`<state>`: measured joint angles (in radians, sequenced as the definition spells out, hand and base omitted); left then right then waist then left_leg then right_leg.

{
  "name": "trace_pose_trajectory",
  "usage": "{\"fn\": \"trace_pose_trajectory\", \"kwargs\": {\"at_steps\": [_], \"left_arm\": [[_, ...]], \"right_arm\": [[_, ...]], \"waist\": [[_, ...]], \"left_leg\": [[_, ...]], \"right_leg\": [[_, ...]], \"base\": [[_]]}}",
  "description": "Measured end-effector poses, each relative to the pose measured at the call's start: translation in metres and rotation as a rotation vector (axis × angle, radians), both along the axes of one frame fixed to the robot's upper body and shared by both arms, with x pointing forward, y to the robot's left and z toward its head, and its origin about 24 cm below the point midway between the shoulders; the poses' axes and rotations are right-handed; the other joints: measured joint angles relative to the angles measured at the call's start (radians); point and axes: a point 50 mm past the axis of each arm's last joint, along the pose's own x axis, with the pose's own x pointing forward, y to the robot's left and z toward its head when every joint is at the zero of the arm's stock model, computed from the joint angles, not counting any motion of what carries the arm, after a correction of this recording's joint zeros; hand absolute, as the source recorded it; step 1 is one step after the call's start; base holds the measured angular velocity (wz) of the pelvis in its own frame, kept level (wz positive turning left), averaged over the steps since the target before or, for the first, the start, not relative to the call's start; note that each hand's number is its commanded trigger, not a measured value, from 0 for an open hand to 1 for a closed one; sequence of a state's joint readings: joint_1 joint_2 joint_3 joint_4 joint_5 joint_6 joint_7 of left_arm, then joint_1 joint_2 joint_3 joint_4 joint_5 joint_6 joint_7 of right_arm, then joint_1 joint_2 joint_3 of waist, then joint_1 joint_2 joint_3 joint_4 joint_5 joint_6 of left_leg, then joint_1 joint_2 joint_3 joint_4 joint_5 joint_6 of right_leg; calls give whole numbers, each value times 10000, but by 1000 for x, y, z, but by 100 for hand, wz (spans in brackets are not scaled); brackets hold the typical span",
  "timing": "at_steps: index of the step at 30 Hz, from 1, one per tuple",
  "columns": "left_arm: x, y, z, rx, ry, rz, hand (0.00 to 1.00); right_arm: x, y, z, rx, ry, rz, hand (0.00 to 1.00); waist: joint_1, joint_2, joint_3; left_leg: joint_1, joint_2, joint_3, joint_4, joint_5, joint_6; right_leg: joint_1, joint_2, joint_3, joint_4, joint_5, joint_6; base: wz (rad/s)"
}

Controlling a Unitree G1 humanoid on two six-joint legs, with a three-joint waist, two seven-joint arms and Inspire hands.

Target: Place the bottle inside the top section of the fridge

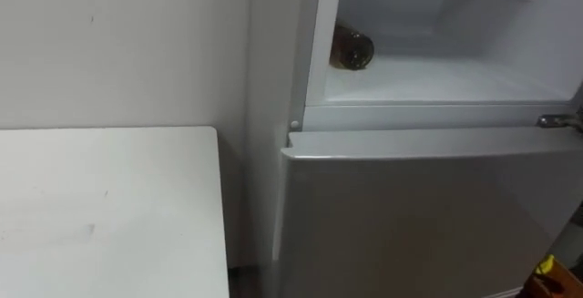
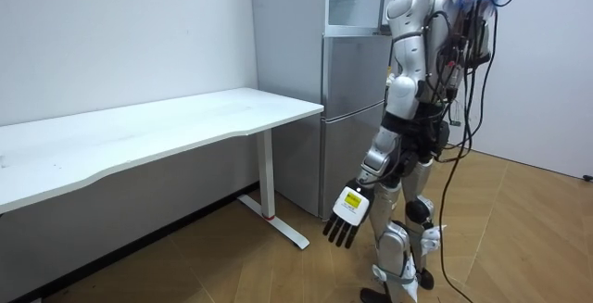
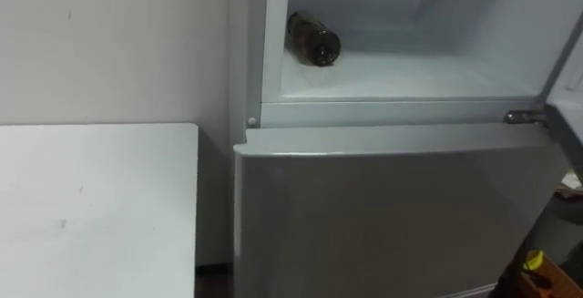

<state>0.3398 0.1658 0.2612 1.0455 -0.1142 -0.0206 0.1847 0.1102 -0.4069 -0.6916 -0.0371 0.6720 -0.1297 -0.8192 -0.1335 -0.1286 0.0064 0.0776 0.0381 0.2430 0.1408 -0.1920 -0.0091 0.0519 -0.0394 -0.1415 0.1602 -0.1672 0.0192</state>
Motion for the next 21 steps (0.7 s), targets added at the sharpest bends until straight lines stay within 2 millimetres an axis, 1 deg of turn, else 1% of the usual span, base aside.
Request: {"fn": "trace_pose_trajectory", "kwargs": {"at_steps": [1, 3, 4, 6, 8, 9, 11, 13, 16, 19, 21], "left_arm": [[0, 0, 0, -4, 5, 2, 0], [0, 0, 0, 9, 6, 5, 0], [0, 0, 0, 1, 16, 6, 0], [-1, 0, 0, -17, 188, -135, 0], [-1, 0, 0, -5, 316, -329, 0], [-1, 0, 0, -6, 322, -339, 0], [-1, 0, 0, 6, 364, -404, 0], [-2, -1, 0, 23, 462, -565, 0], [-2, -1, -1, 24, 505, -603, 0], [-4, -1, -1, -19, 632, -630, 0], [-5, -2, -2, -29, 678, -694, 0]], "right_arm": [[1, 1, 3, -131, -79, 41, 0], [8, 6, 20, -738, -522, 258, 0], [10, 7, 25, -888, -652, 323, 0], [15, 12, 47, -1662, -1154, 573, 0], [18, 19, 61, -2220, -1567, 815, 0], [18, 20, 64, -2394, -1602, 871, 0], [21, 23, 70, -2856, -1597, 980, 0], [22, 25, 73, -3238, -1478, 995, 0], [22, 32, 82, -4112, -1261, 1152, 0], [23, 40, 91, -4592, -1413, 1400, 0], [24, 44, 94, -4806, -1499, 1623, 0]], "waist": [[6, 6, -1], [26, 18, 8], [27, 14, 8], [31, 9, 4], [28, 3, -1], [39, 21, -20], [46, -8, -63], [65, -51, -67], [87, -48, -65], [174, -22, -59], [310, -15, -52]], "left_leg": [[4, 3, 4, -5, 0, 0], [1, 12, 7, -52, 0, -1], [0, 12, 6, -53, 0, -1], [-21, 7, -5, -52, 1, -2], [-55, 8, -14, -32, 4, -3], [-57, 8, -20, -29, 4, -3], [-61, 7, -37, -26, 4, -3], [-61, 8, -55, -21, 4, -3], [-37, 12, -77, -28, 4, -3], [33, 21, -72, -40, 2, -5], [44, 22, -75, -39, 1, -5]], "right_leg": [[-10, -1, -6, 22, 0, 0], [-18, -2, -46, 88, -14, 0], [-20, -5, -56, 85, -15, 1], [-1, -11, -79, 83, -19, 1], [3, -10, -84, 83, -19, 0], [3, -9, -85, 83, -19, 0], [9, -11, -85, 88, -18, 0], [6, -14, -86, 108, -18, 0], [25, -13, -87, 119, -17, -1], [92, -8, -104, 129, -17, -1], [105, -12, -134, 127, -16, -3]], "base": [[0], [0], [0], [0], [0], [0], [0], [0], [0], [0], [0]]}}
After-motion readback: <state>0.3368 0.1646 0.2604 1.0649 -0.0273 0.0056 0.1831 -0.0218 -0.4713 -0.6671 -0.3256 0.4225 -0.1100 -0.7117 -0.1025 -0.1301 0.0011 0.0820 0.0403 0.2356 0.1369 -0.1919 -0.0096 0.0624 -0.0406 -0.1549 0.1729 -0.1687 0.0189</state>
